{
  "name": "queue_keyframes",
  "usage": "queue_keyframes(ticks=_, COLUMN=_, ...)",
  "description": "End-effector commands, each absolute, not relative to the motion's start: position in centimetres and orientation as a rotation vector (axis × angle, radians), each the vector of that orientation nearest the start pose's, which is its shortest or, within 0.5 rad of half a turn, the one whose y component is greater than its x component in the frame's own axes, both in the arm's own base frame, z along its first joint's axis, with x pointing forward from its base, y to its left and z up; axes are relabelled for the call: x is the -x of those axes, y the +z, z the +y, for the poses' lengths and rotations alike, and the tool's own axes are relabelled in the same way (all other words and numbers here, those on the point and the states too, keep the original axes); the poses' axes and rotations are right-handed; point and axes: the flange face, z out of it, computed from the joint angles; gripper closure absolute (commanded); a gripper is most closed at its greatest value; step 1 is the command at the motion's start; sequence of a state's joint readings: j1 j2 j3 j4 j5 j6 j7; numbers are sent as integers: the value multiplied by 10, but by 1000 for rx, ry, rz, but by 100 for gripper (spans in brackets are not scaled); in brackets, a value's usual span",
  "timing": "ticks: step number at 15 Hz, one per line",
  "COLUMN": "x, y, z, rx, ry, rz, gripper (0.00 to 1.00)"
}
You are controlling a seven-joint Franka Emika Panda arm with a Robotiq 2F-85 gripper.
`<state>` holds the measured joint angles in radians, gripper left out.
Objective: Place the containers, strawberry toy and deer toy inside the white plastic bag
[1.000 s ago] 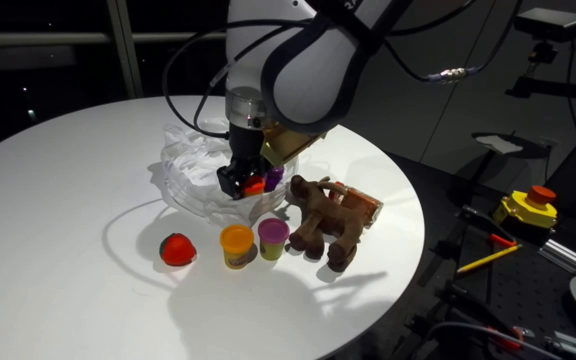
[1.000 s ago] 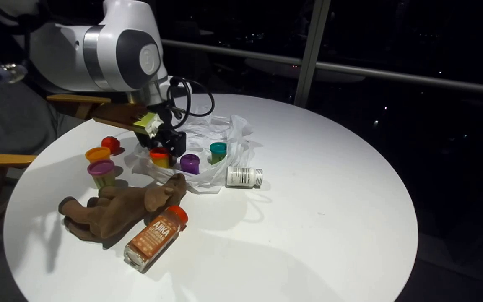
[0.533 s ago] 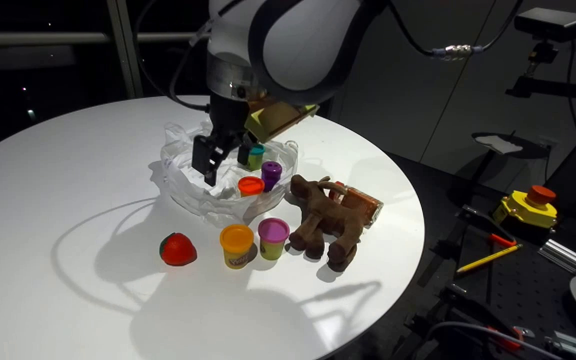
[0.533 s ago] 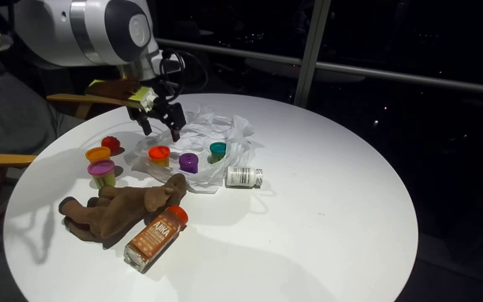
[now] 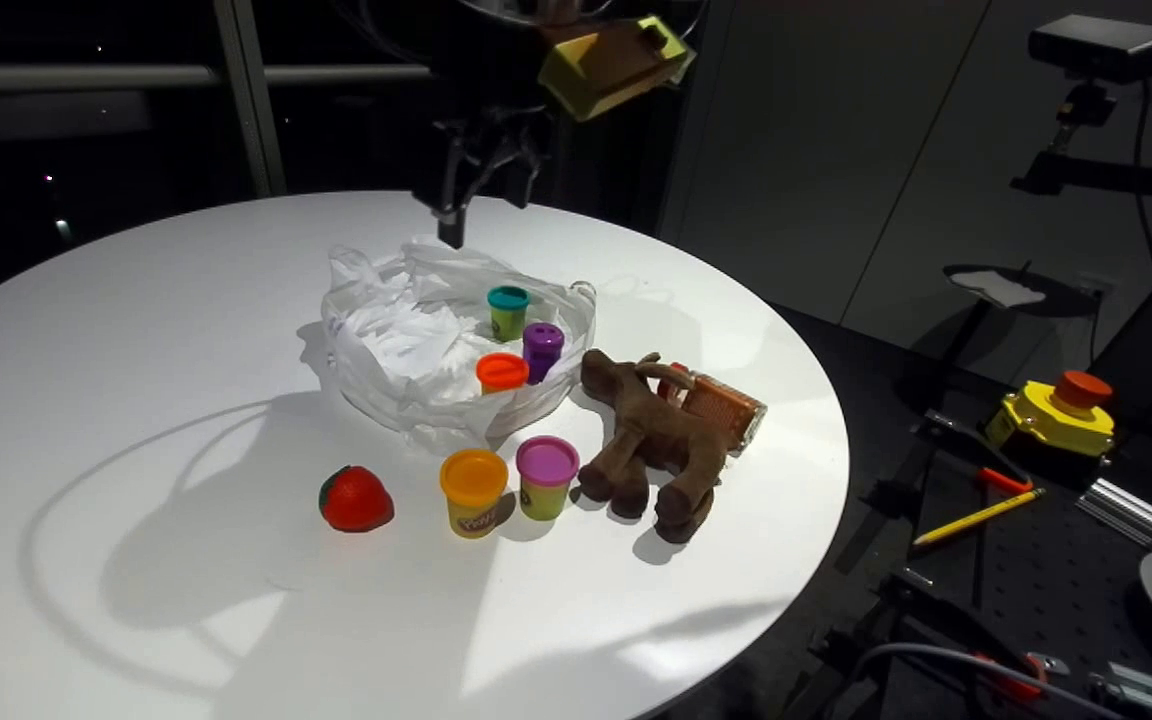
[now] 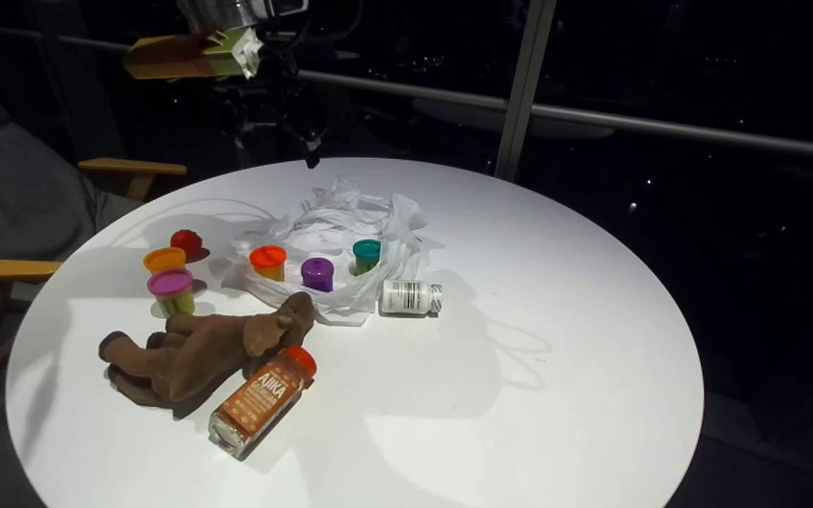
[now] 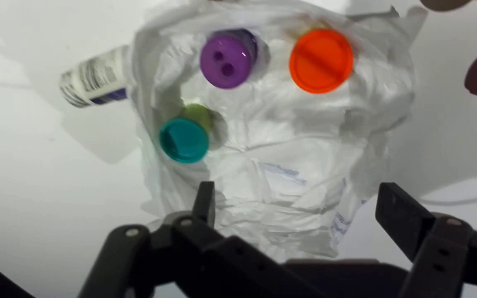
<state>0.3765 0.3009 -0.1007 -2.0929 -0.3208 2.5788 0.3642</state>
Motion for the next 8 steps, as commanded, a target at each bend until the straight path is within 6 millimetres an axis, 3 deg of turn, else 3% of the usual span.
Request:
queue_keyframes(ticks=1, x=-533, y=312, z=110, rx=3345, ry=-270, rz=-243, gripper=0)
queue_keyframes(ticks=4, x=-503, y=299, z=66, rx=3348, ry=-166, rz=-197, gripper=0)
queue_keyframes(ticks=8, x=-454, y=262, z=36, rx=3285, ry=-16, rz=-343, gripper=0)
